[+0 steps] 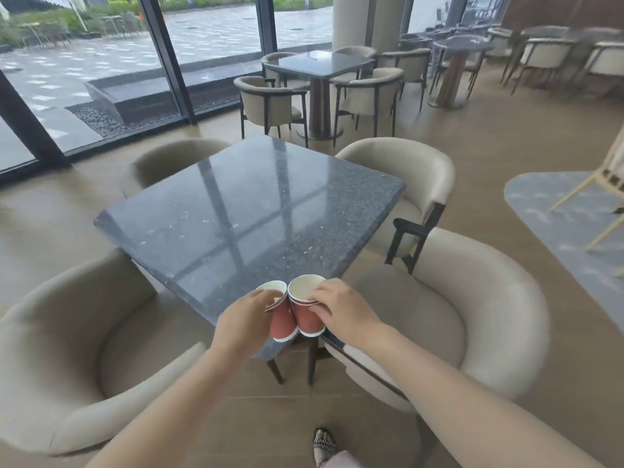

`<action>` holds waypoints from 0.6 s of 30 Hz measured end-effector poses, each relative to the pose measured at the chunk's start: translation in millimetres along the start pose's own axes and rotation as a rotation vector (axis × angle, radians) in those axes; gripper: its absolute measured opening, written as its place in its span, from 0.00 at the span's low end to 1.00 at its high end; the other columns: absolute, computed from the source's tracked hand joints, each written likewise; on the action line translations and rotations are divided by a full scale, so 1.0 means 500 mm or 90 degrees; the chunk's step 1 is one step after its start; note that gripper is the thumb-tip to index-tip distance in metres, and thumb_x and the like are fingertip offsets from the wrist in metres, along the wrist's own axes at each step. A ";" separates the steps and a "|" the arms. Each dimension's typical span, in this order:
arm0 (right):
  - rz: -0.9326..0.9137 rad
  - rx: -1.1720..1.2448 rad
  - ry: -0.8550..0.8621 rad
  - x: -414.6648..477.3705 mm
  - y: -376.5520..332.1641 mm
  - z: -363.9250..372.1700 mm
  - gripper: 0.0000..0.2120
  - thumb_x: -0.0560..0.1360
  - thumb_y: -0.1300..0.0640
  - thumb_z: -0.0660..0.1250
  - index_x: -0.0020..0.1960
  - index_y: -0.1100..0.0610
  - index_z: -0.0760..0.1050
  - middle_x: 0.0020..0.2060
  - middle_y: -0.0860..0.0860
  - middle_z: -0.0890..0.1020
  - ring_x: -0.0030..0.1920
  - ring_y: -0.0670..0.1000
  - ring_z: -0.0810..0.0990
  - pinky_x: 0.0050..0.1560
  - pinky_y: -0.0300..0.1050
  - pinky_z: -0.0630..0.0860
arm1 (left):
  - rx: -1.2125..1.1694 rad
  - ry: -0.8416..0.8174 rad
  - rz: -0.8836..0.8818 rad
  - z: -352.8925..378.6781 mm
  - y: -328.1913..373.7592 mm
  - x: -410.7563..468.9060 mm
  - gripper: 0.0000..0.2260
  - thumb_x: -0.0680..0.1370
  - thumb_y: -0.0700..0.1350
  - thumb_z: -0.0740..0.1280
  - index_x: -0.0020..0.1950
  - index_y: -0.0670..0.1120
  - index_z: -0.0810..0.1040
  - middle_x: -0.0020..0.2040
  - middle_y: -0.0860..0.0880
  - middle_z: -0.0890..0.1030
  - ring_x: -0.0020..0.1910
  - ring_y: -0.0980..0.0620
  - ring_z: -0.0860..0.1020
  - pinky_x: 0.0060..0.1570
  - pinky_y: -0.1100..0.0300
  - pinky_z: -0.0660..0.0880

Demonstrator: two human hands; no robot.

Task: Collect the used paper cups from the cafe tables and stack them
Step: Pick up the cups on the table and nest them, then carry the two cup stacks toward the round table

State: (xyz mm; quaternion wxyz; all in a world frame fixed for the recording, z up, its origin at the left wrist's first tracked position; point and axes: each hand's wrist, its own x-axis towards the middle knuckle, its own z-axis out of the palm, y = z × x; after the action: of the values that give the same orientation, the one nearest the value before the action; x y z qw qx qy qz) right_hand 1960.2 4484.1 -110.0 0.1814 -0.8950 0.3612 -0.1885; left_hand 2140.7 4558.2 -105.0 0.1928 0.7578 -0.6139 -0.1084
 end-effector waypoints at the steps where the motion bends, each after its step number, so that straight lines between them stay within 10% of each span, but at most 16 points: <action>1: 0.004 -0.003 0.001 -0.031 -0.005 -0.012 0.10 0.76 0.58 0.63 0.53 0.62 0.78 0.51 0.57 0.80 0.55 0.57 0.73 0.58 0.49 0.69 | -0.008 -0.001 0.008 0.002 0.018 -0.024 0.18 0.75 0.40 0.60 0.59 0.59 0.76 0.60 0.58 0.77 0.56 0.50 0.77 0.50 0.56 0.74; 18: -0.005 -0.011 0.018 -0.462 0.056 -0.195 0.07 0.75 0.59 0.64 0.49 0.60 0.78 0.48 0.55 0.79 0.52 0.55 0.73 0.50 0.47 0.72 | -0.058 0.068 0.050 0.084 0.328 -0.332 0.18 0.73 0.38 0.63 0.58 0.56 0.78 0.56 0.57 0.80 0.52 0.51 0.79 0.42 0.59 0.71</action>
State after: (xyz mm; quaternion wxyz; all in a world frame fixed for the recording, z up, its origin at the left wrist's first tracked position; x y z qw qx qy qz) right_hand 1743.8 4612.1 -86.6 0.1678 -0.8953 0.3618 -0.1984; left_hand 1941.1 4684.8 -85.1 0.2633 0.7284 -0.6264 -0.0882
